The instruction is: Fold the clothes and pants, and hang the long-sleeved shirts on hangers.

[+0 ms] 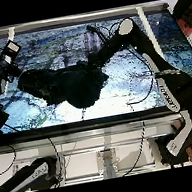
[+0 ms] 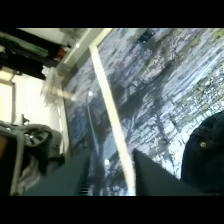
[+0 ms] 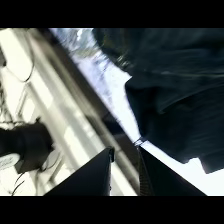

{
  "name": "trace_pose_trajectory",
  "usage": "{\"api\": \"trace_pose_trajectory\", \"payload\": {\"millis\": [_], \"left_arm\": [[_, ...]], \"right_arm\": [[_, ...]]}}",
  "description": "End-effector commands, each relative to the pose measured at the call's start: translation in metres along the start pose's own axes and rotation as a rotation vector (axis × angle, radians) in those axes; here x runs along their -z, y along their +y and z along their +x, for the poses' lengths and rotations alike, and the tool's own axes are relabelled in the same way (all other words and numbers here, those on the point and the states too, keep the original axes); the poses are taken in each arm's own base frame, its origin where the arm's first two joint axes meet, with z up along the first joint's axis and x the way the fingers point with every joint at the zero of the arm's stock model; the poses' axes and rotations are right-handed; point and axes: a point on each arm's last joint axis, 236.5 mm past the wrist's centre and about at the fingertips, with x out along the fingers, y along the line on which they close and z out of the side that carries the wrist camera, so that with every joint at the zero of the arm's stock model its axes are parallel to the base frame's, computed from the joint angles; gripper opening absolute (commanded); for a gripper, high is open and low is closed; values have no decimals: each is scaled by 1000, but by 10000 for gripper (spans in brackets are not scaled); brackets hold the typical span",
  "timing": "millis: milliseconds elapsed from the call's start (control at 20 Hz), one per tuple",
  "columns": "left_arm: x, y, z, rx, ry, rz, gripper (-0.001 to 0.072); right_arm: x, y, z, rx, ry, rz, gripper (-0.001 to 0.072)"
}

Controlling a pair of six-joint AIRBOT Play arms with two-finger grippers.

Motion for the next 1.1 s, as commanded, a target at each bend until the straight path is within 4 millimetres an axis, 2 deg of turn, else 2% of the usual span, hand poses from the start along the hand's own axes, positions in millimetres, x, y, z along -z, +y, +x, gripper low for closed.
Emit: {"api": "trace_pose_trajectory", "payload": {"millis": [0, 50, 100, 250, 350, 450, 550, 600, 700, 750, 800, 850, 950, 1000, 1050], "left_arm": [[19, -17, -2, 68, 88, -113, 24], [27, -26, -4, 96, 131, -180, 21], [37, -36, -7, 128, 186, -282, 20], [66, -80, -22, 261, 367, -661, 18], [69, -119, -31, 413, 387, -824, 18], [70, -154, -43, 573, 382, -935, 17], [67, -185, -64, 769, 379, -1047, 17], [62, -196, -76, 868, 378, -1090, 18], [70, -211, -88, 961, 442, -1107, 21], [72, -216, -89, 979, 461, -1107, 79], [72, -221, -87, 995, 471, -1115, 336], [70, -227, -86, 1010, 476, -1125, 468], [70, -241, -83, 1037, 502, -1113, 455], [71, -247, -81, 1043, 512, -1108, 409], [74, -250, -75, 1027, 517, -1102, 408]], "right_arm": [[-23, -30, -12, 86, -101, 13, 186], [-31, -36, -16, 96, -137, 20, 69], [-35, -41, -21, 102, -161, 28, 16], [-35, -58, -38, 103, -175, 67, 13], [-38, -57, -51, 15, -199, 115, 12], [-38, -48, -66, -115, -210, 162, 13], [-37, -52, -75, -134, -217, 178, 14], [-39, -56, -76, -125, -226, 182, 14], [-40, -55, -73, -128, -228, 183, 15], [-40, -55, -71, -127, -225, 181, 15], [-40, -53, -69, -128, -222, 179, 15], [-40, -51, -68, -132, -219, 176, 15], [-40, -50, -67, -132, -218, 176, 15], [-40, -50, -67, -132, -218, 176, 15], [-40, -50, -67, -132, -217, 175, 15]]}}
